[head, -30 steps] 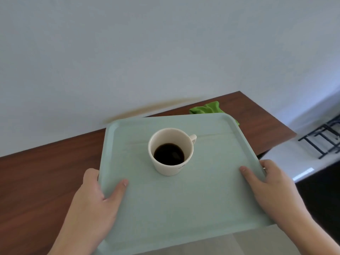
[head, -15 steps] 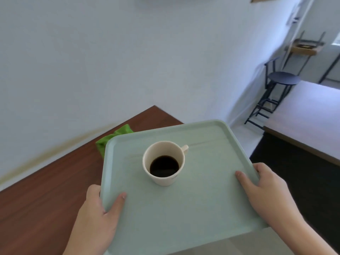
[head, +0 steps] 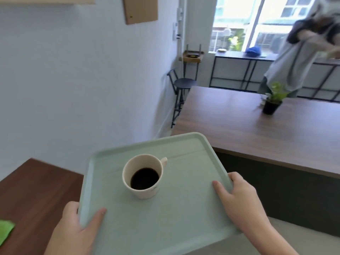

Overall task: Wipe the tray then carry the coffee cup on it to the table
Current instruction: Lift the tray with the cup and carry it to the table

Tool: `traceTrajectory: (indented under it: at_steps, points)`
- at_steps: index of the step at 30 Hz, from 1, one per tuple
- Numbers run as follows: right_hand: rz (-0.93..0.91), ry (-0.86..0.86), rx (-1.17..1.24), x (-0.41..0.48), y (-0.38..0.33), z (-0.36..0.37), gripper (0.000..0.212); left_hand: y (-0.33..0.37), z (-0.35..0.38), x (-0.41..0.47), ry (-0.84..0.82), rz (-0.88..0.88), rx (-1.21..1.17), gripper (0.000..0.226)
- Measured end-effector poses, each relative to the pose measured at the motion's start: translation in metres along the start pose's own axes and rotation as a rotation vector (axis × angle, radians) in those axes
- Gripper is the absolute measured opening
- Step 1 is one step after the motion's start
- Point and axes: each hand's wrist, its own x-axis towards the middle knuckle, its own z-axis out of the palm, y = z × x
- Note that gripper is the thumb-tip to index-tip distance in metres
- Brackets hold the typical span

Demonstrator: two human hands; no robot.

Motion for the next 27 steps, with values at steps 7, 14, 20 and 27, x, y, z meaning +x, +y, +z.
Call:
traceTrajectory:
  at_steps: [7, 14, 20, 27]
  points:
    - [0.129, 0.127, 0.013, 0.058, 0.037, -0.017, 0.019, 0.056, 0.081, 0.066, -0.129, 0.097, -0.021, 0.032]
    - [0.239, 0.268, -0.010, 0.131, 0.055, -0.034, 0.018, 0.111, 0.166, 0.148, -0.256, 0.179, -0.040, 0.033]
    - [0.293, 0.372, -0.040, 0.184, 0.069, -0.047, 0.018, 0.157, 0.230, 0.202, -0.412, 0.287, -0.033, 0.032]
    - [0.337, 0.394, 0.004, 0.253, 0.100, -0.052, 0.020, 0.204, 0.299, 0.247, -0.485, 0.340, -0.006, 0.029]
